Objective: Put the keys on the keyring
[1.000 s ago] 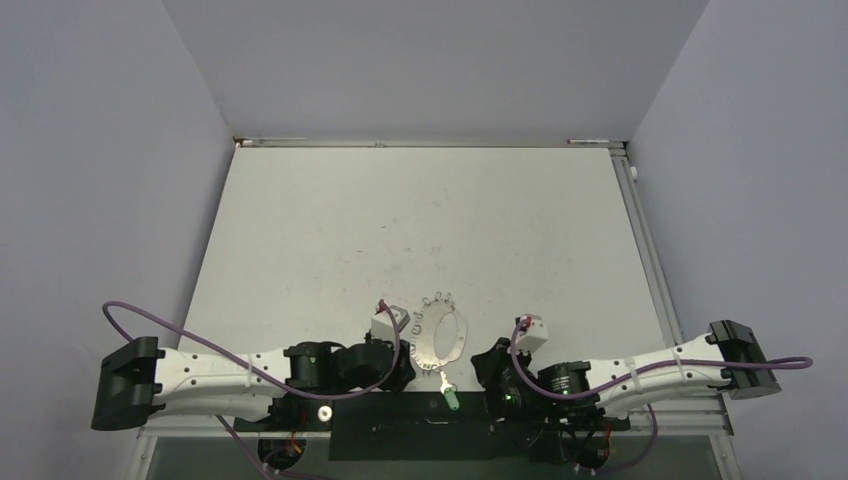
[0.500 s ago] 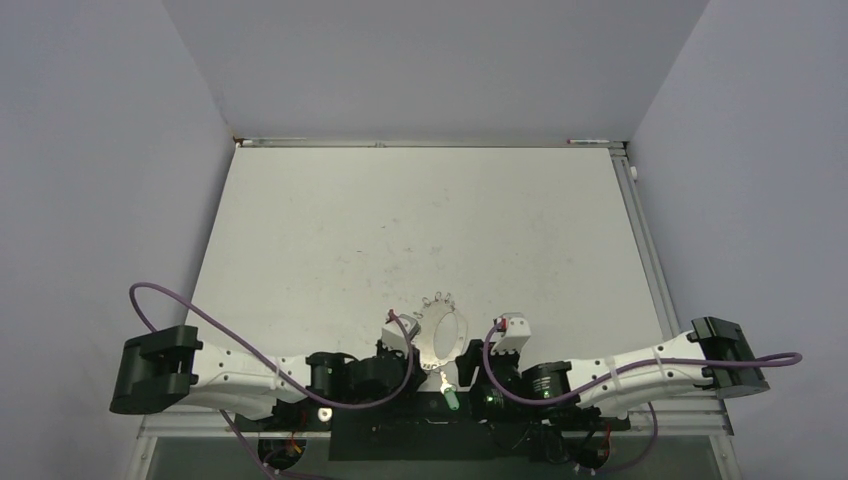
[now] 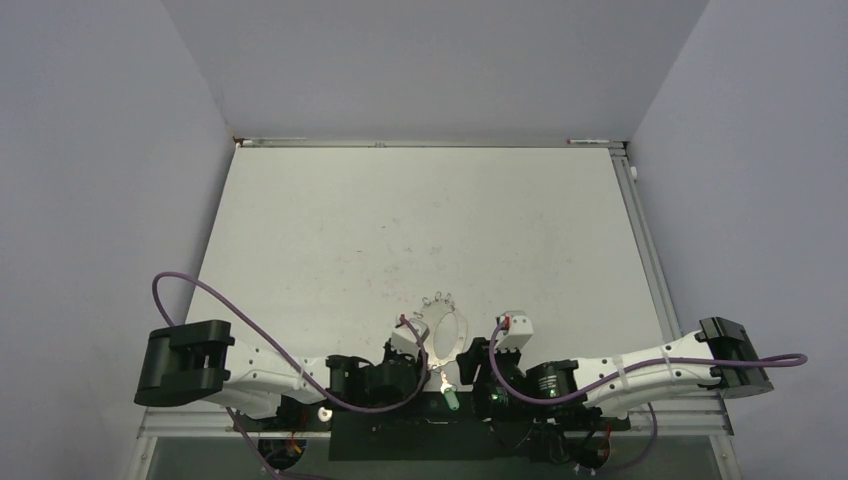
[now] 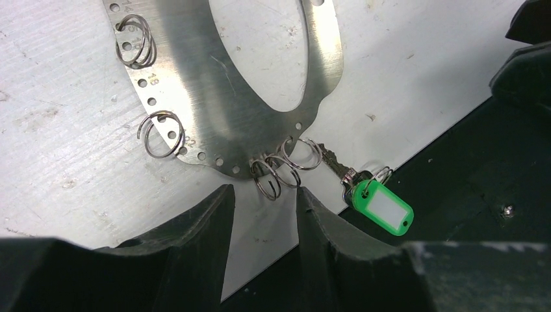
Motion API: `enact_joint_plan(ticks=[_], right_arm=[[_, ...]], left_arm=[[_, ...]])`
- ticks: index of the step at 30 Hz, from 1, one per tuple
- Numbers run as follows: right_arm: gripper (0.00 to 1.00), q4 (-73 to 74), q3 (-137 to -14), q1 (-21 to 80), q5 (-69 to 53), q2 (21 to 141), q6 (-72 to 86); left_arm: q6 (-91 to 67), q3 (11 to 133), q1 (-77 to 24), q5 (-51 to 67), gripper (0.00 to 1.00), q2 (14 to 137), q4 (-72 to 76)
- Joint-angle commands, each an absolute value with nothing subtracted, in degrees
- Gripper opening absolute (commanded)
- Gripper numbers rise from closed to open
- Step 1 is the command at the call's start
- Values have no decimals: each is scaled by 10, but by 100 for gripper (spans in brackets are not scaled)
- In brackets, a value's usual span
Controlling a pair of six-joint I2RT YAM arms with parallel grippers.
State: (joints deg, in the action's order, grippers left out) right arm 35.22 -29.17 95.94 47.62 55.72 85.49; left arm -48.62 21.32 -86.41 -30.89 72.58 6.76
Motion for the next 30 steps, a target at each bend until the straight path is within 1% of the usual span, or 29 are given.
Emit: enact_joint_plan(ticks=[1,5,10,12,14,16,20,22,24,26,28,30], right_arm=[[50,341,-292,955,499,548,848],[49,335,-291,955,498,546,844],[48,330,-292,955,497,545,837],[47,327,-292,955,497,545,830],[46,315,-292,955,499,546,811],[45,303,-295,955,506,548,779],[45,278,-306,956,541,548,687],[46,252,-307,956,556,538,616],[46,215,-312,955,563,518,536],[46,175,-314,953,555,490,448],[46,112,-310,937,517,451,359],[46,34,-293,897,420,405,262]], left_arm=[[-476,234,-873,-332,37,733,88],[-477,236,-880,-359,29,741,80],[-471,236,-880,-372,24,764,94],[-460,232,-880,-366,20,769,116],[-436,217,-881,-358,14,769,156],[-411,199,-881,-355,0,759,194],[-356,190,-879,-361,0,709,183],[-341,191,-878,-366,0,677,168],[-311,187,-878,-361,0,648,185],[-293,207,-877,-374,0,614,142],[-266,229,-877,-387,0,578,102],[-238,251,-876,-394,0,536,69]])
